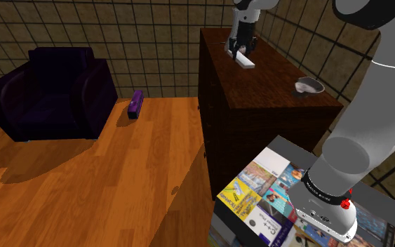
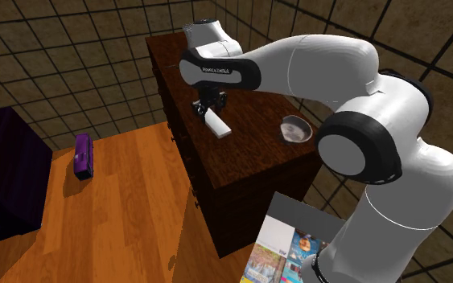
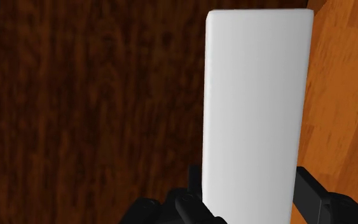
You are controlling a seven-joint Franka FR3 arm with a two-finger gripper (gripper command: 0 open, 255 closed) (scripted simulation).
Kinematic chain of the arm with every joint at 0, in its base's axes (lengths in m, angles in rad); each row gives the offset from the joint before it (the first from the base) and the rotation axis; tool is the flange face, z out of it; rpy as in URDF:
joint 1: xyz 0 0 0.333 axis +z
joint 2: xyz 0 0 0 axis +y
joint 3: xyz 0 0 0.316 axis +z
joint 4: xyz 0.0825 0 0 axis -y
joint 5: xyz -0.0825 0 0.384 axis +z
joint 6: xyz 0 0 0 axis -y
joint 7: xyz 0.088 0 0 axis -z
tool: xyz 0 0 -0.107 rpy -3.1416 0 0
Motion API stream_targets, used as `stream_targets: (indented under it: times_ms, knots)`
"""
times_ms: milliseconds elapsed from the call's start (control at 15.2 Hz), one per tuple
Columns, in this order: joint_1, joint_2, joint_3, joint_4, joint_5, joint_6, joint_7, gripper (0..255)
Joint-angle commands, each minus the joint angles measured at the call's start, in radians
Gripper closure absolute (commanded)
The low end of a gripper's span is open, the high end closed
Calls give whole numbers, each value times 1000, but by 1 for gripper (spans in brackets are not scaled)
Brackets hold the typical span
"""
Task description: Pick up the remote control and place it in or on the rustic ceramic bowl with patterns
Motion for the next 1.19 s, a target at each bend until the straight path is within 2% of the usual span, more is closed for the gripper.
stream_targets:
  times_ms: [0,66,660,1122]
  knots:
    - [-1,0,-1,31,0,-31,0,255]
    - [-1,0,-1,38,-1,-39,1,255]
    - [-85,-179,-78,-182,-37,3,-155,255]
    - [-157,-272,-154,-280,-72,12,-291,255]
